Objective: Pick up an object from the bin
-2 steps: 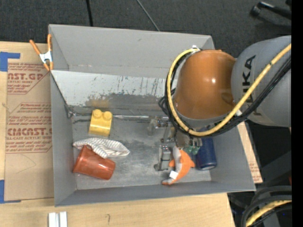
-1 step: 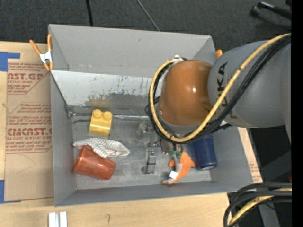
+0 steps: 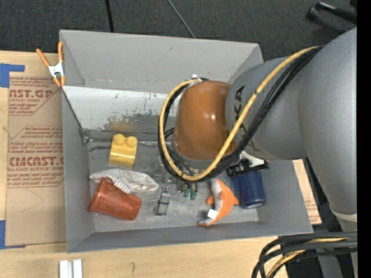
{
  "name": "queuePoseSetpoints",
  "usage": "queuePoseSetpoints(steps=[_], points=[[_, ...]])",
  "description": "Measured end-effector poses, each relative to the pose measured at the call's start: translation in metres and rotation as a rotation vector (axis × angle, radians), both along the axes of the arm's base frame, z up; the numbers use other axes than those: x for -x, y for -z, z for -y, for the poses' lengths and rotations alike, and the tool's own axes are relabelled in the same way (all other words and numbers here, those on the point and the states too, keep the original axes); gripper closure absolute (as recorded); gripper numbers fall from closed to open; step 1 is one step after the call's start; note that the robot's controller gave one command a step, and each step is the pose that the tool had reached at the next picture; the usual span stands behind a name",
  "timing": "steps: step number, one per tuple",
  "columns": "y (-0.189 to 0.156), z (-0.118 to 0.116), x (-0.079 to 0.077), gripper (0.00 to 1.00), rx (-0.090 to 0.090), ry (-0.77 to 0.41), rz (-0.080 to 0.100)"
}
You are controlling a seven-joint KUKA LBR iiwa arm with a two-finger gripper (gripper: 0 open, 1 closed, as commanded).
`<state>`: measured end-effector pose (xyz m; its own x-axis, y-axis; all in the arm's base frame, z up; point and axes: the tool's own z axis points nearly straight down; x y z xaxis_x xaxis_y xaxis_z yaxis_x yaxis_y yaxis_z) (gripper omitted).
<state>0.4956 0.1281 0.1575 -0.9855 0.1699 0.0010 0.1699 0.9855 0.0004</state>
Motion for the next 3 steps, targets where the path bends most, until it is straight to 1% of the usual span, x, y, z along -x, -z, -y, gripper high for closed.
queuePoseSetpoints(steps=[1, 2, 3], points=[[0.021, -0.032, 0.001, 0.0, 0.001, -0.123, 0.001], [0.076, -0.037, -0.02, 1.0, 0.0, -0.029, -0.001], [0.076, -0.038, -0.02, 1.0, 0.0, -0.029, -0.001]])
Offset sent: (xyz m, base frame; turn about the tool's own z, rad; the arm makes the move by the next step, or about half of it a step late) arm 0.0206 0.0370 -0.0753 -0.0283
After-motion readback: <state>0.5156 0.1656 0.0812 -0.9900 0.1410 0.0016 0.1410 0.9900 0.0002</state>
